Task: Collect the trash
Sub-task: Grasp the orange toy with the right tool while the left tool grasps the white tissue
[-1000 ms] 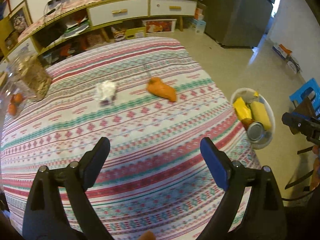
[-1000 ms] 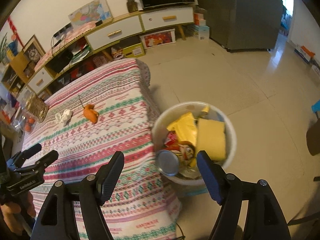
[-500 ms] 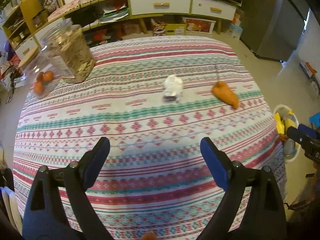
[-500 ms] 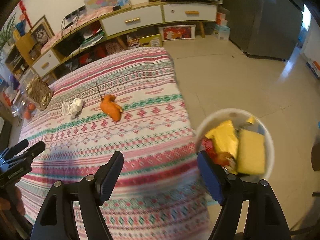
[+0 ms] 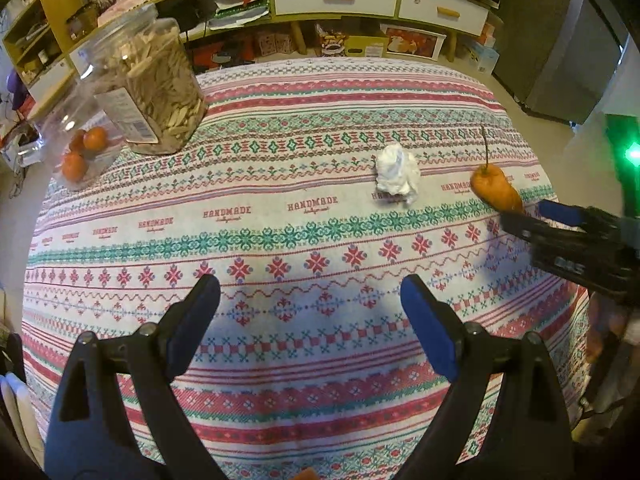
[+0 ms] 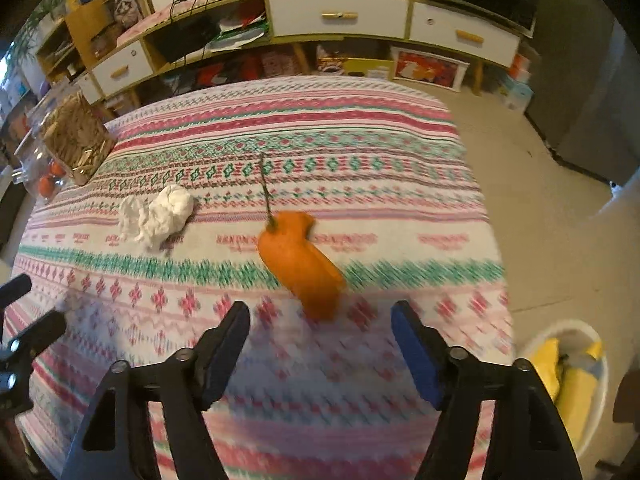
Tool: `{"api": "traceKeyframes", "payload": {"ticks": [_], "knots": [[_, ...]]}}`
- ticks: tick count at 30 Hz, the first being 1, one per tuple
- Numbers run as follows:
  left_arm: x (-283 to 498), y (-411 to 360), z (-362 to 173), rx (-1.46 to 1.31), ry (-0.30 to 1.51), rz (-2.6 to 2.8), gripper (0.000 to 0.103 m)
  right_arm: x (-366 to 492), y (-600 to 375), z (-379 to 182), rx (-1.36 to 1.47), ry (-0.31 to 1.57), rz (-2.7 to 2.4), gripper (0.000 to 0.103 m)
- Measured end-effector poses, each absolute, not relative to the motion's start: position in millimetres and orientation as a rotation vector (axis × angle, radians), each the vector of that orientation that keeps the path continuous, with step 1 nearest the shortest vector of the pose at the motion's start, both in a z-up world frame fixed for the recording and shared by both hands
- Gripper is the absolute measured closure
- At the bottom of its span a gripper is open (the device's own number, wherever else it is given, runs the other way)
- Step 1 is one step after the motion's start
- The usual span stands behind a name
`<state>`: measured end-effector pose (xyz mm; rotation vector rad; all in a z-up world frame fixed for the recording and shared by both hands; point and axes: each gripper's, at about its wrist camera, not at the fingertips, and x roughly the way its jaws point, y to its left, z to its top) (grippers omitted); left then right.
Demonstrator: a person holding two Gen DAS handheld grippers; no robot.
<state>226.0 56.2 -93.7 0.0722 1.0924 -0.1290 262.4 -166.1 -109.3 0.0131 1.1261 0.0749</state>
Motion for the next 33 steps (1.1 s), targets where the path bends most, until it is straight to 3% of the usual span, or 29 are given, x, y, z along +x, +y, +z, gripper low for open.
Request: {"api": "traceKeyframes", "payload": {"ticks": [6,11,16,23,25,29,33], "knots": [[240,53,-101,0.058,1.107,-0.137,0.012,283,-161,-121,-0.009,1.101,0.077,0.051],[257,41,-105,0.050,1.105,-0.156,0.012,289,-158,-119,-0.035,1.100,0.115,0.078],[275,19,-108,0.027,1.089,-0.206,0.012,284,-163,-116,-0.018,1.094,0.127,0.082],[302,-9,-116,-0.048,1.092,-0.254,0.023,269,-192,-107,0.067,1.106,0.115,0.082],[309,-16,-121,-0.059,1.102,-0.251,0.028,263,-197,-103,0.080,1.104,0.117,0.082],[316,-20,-132,-0.070,1.143,-0.212,0.066,246,-207,-95,0.073,1.104,0.114,0.082],[305,-22,-127,-0.058,1.101,-0.197,0.071,230,-215,-85,0.067,1.098,0.114,0.082]]}}
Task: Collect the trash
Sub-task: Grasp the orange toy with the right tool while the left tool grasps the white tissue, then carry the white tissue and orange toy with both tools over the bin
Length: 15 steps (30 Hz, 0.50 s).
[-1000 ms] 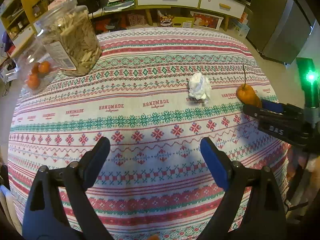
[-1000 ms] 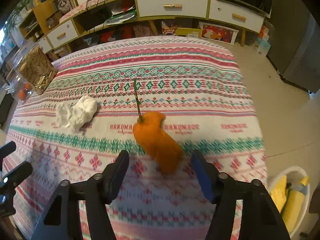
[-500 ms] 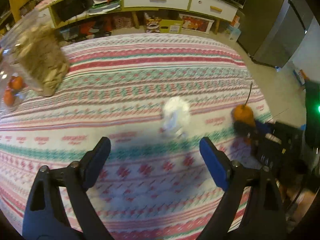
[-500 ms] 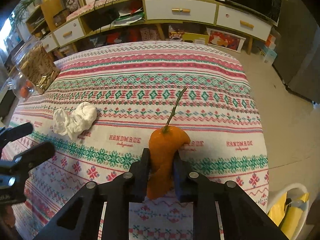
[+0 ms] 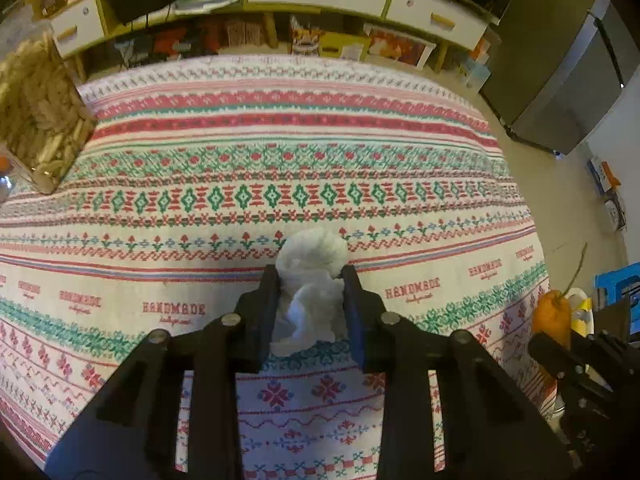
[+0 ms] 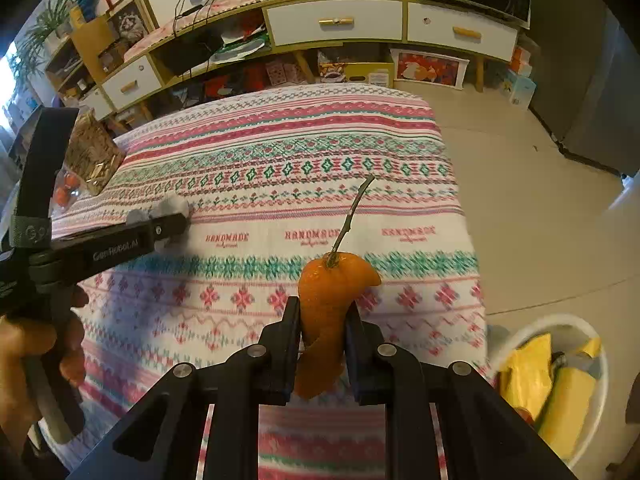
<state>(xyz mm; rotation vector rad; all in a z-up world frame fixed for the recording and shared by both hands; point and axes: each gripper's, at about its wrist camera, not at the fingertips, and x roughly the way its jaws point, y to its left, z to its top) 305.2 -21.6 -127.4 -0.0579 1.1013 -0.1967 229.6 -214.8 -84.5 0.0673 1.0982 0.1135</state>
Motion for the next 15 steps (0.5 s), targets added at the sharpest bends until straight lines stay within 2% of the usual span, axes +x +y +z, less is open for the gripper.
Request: {"api": "traceKeyframes", "payload": {"ticks": [15], "knots": [[200,-46,-68,0.052,0.986,-0.342,0.071,158,-237,-35,0.081,1.054,0.085,0.082]]}}
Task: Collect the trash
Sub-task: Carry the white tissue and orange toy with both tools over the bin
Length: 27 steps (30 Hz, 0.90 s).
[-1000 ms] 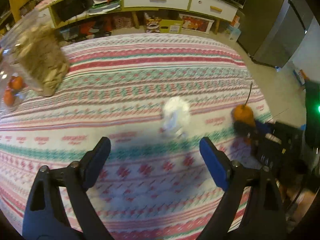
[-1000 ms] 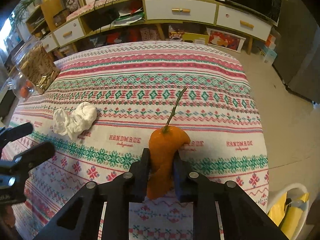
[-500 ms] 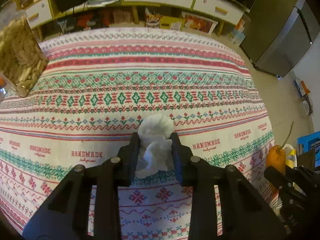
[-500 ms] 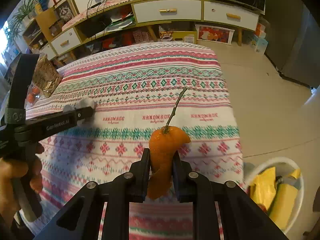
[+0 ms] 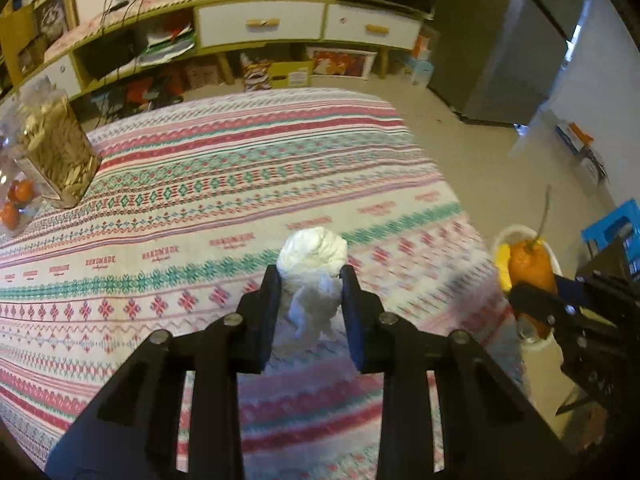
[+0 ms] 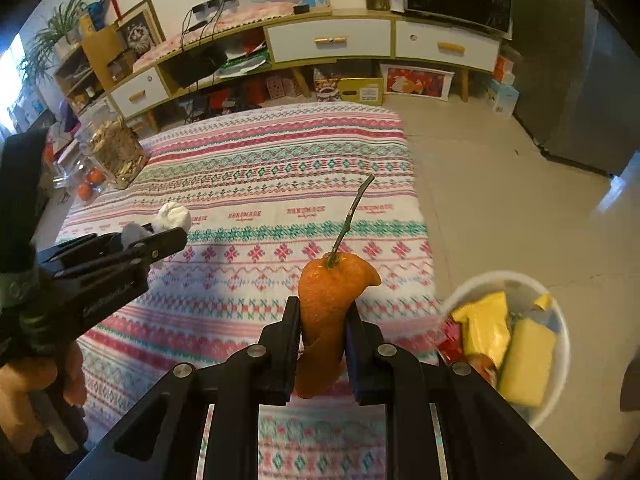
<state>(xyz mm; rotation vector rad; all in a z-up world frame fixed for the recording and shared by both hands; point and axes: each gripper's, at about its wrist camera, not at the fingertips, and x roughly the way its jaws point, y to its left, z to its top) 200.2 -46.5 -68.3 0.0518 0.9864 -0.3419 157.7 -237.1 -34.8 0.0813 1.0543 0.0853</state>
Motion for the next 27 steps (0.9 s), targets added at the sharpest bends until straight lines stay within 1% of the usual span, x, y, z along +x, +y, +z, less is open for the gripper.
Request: {"api": "traceKeyframes", "payload": {"ticks": [5,9,15,19,27], "knots": [[171,-58,-50,0.082,0.942,-0.389,0.071,130,-256,-25,0.114,1.042,0.059,0.082],[155,-66,-45,0.089,0.925,-0.421,0.071,109,-276,-22,0.163,1.042,0.036,0.082],[144,-87,-46,0.036,0.959,-0.508,0.071,84,-314,-9,0.189,1.031,-0.029,0.082],[135,-113,-44,0.049,0.948,-0.574,0.071,69,-345,-6,0.243,1.018,-0.077,0.082],[127,-174,-52,0.086,0.944,-0.686,0.071,42,-397,-18,0.295,1.045,-0.155,0.082]]}}
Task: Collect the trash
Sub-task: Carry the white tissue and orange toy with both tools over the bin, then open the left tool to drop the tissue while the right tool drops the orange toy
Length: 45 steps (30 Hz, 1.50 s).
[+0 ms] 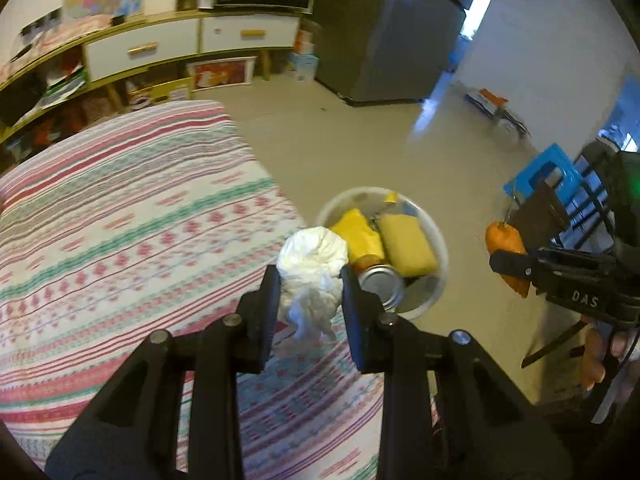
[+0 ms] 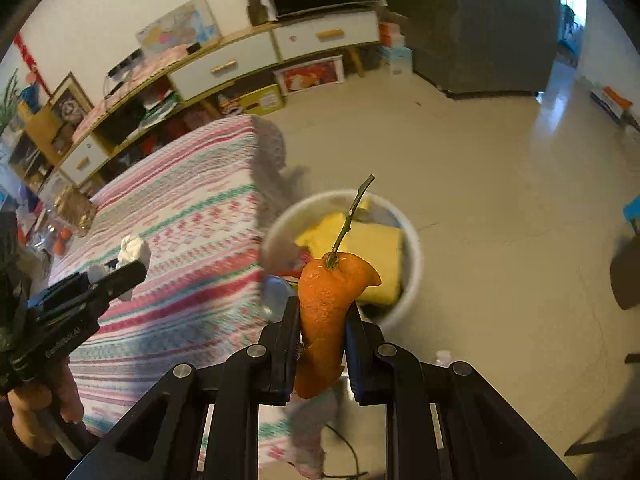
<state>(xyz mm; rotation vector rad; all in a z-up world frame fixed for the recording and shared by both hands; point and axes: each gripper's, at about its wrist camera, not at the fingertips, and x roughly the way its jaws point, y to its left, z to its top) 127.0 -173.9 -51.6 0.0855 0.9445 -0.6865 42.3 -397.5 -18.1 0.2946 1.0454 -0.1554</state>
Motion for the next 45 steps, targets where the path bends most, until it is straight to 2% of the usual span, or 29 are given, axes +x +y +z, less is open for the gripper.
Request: {"api": "traceKeyframes", "payload": {"ticks": [11,13,15,16,45], "knots": [[151,-246,-85,0.134,0.965,-0.814,0.070,22,-437,-34,0.308,1.075,-0.218,0.082],[153,-251,-90,0.131,0.983,-0.845,0.057,24,-438,-35,0.302,1.079,-0.220,0.082],[151,-254,-91,0.132,0.972,-0.854,0.026,26,-439,-36,0.293,1.084,-0.222,0.082],[149,-253,-90,0.135,0.956,-0.851,0.024,30,-439,-37,0.288,1.087,-0.222,0.082],[148,-135,-63,0.123,1.019,-0.572,0.023,115,-410,-71,0.306,1.163,-0.197,0.080]]}}
